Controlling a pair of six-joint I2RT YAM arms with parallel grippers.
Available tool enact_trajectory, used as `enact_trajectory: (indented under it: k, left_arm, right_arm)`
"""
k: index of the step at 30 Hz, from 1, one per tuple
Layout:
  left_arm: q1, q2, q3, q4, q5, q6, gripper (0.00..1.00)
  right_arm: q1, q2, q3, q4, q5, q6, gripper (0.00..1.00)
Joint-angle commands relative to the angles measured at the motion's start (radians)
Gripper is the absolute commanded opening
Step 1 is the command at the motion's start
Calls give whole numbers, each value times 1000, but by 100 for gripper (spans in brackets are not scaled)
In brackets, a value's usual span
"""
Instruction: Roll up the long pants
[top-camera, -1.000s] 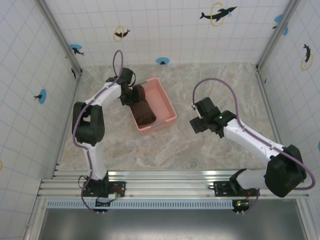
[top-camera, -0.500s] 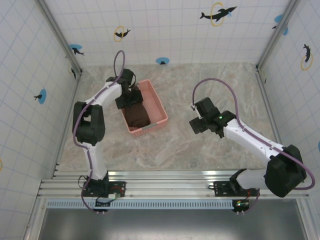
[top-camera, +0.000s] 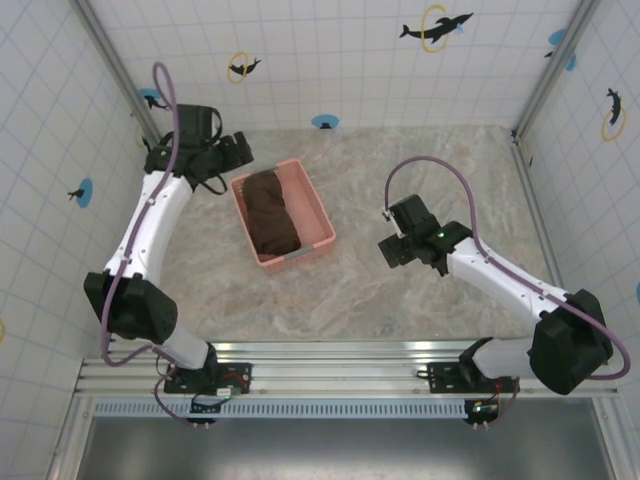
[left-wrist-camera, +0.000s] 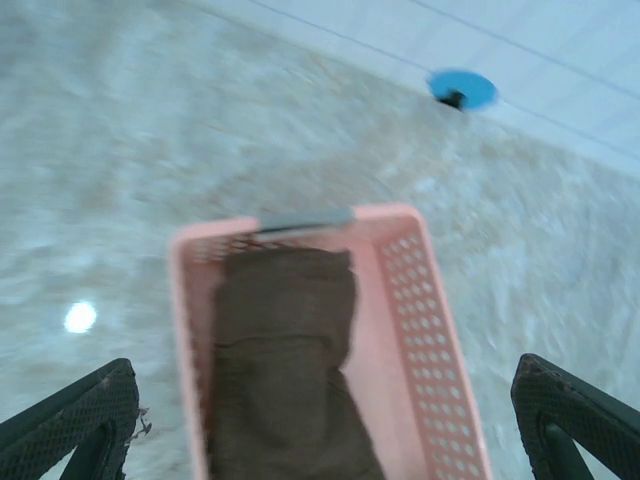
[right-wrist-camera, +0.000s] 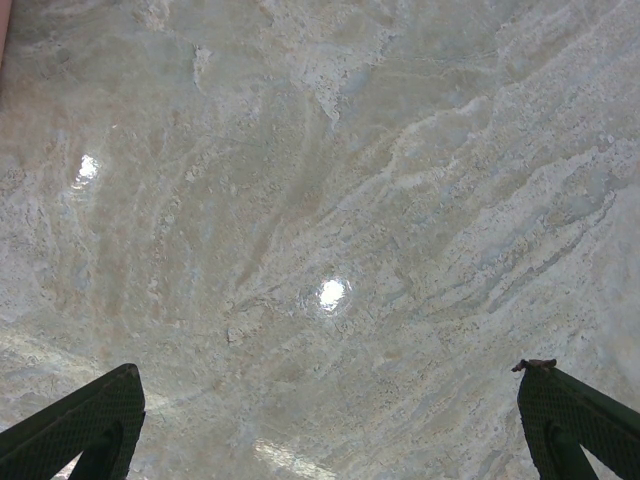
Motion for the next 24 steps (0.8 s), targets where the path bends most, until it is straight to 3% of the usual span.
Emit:
enact_trajectory:
  k: [1, 4, 11, 19, 24]
  left_arm:
    - [82, 4, -94, -195, -159, -68, 97]
    - [134, -29, -246, -186, -218, -106, 97]
    - [131, 122, -397, -132, -141, -145, 97]
    - [-102, 257, -334, -34, -86, -214, 98]
    - [-240, 402, -154, 47, -18, -208, 98]
  right_arm:
    - [-5, -36, -2, -4, -1, 13, 99]
    - [-5, -44, -1, -12, 1, 14, 99]
    - [-5, -57, 6, -27, 0, 14, 99]
    - [-5, -59, 2, -37, 10, 18, 99]
    - [-11, -66, 7, -41, 37, 16, 99]
